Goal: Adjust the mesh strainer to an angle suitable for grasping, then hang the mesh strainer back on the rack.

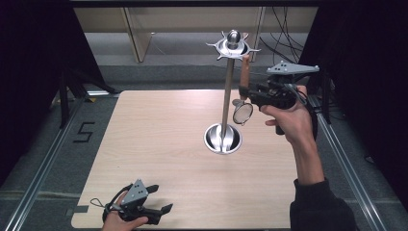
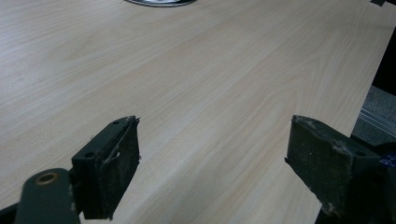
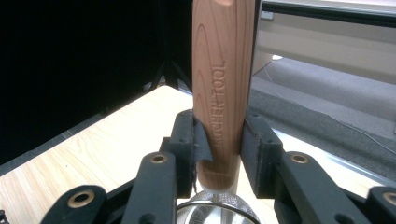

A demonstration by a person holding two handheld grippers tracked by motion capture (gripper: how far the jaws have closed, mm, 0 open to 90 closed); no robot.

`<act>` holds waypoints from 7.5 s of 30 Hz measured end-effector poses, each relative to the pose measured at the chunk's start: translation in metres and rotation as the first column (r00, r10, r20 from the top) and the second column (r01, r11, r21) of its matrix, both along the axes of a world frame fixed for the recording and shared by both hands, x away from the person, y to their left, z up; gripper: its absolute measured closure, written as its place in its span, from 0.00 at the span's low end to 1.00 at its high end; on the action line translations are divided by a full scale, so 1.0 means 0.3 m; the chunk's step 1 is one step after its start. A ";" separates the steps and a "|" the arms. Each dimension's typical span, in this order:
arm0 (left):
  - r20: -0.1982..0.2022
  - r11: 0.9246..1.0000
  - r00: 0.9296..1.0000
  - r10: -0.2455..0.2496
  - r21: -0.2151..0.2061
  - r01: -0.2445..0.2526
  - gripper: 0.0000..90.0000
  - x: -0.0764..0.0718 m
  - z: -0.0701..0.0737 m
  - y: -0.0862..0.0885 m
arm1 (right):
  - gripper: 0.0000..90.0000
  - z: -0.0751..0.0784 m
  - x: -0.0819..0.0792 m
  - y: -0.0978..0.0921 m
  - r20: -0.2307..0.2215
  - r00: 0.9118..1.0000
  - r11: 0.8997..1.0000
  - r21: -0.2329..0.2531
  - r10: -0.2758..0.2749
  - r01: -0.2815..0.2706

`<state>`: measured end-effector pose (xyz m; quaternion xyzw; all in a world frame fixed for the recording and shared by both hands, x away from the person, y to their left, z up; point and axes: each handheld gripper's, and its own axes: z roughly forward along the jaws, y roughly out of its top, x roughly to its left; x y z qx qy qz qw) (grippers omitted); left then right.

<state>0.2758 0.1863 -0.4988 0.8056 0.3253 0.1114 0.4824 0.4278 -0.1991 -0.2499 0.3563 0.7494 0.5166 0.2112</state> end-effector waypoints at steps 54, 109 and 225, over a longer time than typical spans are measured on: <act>-0.003 1.000 1.000 0.001 0.030 -0.001 0.18 0.000 0.003 0.008 | 0.45 -0.235 -0.131 -0.058 0.046 0.998 0.999 -0.008 -0.046 0.046; 0.000 0.999 1.000 0.001 0.032 -0.001 0.18 -0.011 0.012 0.010 | 0.39 -0.616 -0.170 -0.089 -0.236 0.971 0.989 -0.151 -0.039 0.003; 0.003 1.000 1.000 0.002 0.026 -0.002 0.18 -0.020 0.008 -0.003 | 0.24 -0.803 -0.436 -0.109 -0.283 0.957 0.983 -0.148 0.060 -0.105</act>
